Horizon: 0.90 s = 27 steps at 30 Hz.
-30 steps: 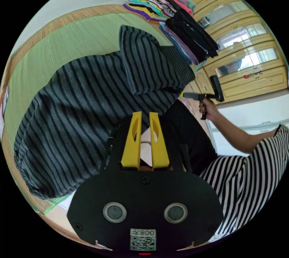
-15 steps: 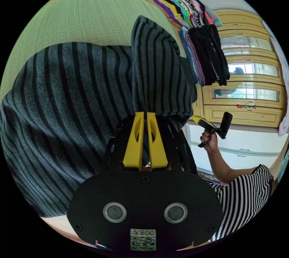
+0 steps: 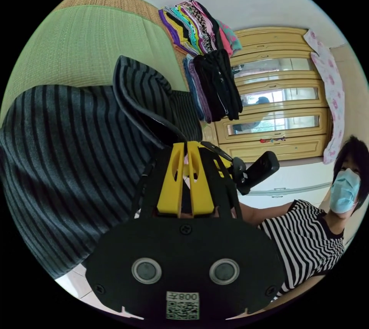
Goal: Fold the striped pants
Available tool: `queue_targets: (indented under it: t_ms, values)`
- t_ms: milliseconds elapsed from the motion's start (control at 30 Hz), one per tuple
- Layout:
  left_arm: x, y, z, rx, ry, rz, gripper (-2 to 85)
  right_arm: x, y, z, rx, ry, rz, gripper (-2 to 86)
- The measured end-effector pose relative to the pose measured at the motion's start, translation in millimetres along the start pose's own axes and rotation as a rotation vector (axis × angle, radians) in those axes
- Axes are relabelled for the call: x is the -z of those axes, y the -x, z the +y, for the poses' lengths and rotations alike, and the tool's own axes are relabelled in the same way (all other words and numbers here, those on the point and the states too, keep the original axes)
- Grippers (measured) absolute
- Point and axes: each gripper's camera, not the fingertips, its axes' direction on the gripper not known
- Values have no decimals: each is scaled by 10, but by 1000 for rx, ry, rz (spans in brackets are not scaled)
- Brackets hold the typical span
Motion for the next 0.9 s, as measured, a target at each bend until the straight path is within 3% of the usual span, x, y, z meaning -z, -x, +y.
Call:
queue_targets:
  t_ms: [267, 567, 733, 900]
  values:
    - [184, -85, -44, 14, -16, 35, 24, 224, 287, -290, 22, -2, 94, 68]
    - [479, 151, -200, 168, -184, -32, 76, 805, 77, -342, -34, -71, 32, 49]
    - [439, 227, -485, 240, -260, 40, 107, 1102, -115, -284, -47, -92, 9, 47]
    - [233, 53, -786, 230, -214, 38, 98, 1432, -443, -120, -89, -123, -42, 45]
